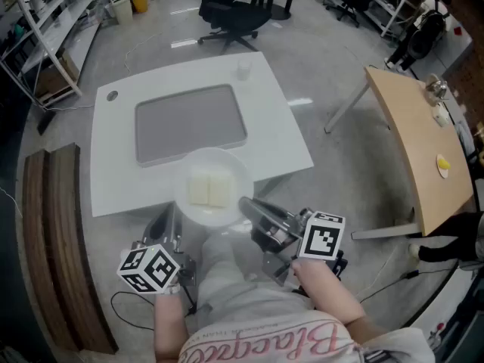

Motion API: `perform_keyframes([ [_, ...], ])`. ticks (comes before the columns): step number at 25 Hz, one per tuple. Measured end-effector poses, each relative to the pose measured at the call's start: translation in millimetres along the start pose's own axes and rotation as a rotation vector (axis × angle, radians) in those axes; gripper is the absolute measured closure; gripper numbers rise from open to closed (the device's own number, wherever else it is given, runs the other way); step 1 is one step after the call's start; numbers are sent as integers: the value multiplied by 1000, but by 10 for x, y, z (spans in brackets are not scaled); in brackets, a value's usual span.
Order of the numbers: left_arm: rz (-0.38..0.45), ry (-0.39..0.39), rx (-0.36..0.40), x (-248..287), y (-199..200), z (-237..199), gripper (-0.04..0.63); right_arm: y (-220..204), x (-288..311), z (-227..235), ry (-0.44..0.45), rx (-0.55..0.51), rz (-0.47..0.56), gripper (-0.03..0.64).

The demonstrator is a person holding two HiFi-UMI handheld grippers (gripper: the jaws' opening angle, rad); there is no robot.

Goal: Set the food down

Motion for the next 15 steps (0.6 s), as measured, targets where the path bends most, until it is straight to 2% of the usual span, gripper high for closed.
perform_keyframes([
  [6,-1,-12,-28,-669,-607,417,597,-334,-733,-487,57,11,-7,591],
  [15,57,-83,10,-1128,-592,819,597,-531,-1063,-980,196,76,39,595],
])
Point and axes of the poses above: the fingertips, and each gripper's own axes: x forward along the fingers, z to its right, y out of its top, the point moved 6 cm from there along -x, backward along the fingers, and after that the axes turned 7 degrees about -x, right-handed, at the moved point
